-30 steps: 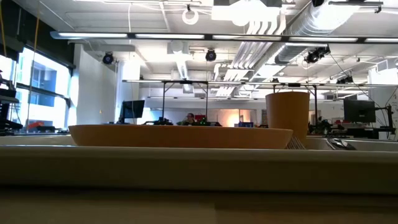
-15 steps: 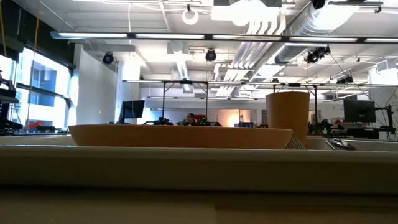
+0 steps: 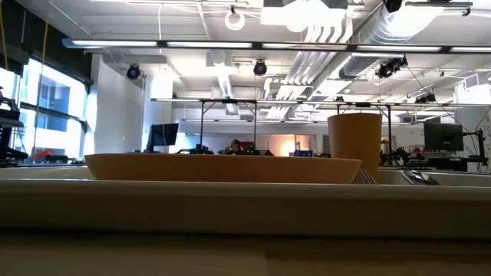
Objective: Pick and place plate/cup/fork/spoon on tray
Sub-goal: Return to Home Position
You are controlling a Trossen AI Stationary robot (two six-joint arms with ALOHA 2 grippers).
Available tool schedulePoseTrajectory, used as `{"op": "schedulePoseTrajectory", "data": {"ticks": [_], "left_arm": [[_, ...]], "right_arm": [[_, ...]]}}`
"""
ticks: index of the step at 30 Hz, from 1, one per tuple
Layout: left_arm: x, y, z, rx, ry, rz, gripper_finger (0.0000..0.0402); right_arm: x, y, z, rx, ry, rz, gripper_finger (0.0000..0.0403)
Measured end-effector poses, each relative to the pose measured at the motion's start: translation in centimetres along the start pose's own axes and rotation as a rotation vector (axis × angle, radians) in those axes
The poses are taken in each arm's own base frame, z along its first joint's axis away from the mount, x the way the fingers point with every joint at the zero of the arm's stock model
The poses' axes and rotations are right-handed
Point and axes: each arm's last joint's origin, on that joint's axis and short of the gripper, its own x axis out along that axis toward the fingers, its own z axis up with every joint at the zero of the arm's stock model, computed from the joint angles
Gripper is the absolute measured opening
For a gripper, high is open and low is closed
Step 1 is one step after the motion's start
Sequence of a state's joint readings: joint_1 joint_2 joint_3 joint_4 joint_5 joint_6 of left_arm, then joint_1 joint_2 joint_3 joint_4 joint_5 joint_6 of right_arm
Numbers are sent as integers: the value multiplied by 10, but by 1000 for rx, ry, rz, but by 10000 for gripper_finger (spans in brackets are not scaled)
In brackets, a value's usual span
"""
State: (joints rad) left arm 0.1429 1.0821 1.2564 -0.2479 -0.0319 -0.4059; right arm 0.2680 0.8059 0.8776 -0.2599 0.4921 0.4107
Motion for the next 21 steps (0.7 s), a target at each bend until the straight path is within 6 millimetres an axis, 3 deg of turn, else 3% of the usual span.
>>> {"op": "schedulePoseTrajectory", "data": {"ticks": [16,21], "left_arm": [[-3,-23,5,50,-126,-73,0],[0,-33,-10,60,-134,-122,0]], "right_arm": [[0,0,-2,-5,25,26,149],[0,-1,-4,31,54,16,149]]}}
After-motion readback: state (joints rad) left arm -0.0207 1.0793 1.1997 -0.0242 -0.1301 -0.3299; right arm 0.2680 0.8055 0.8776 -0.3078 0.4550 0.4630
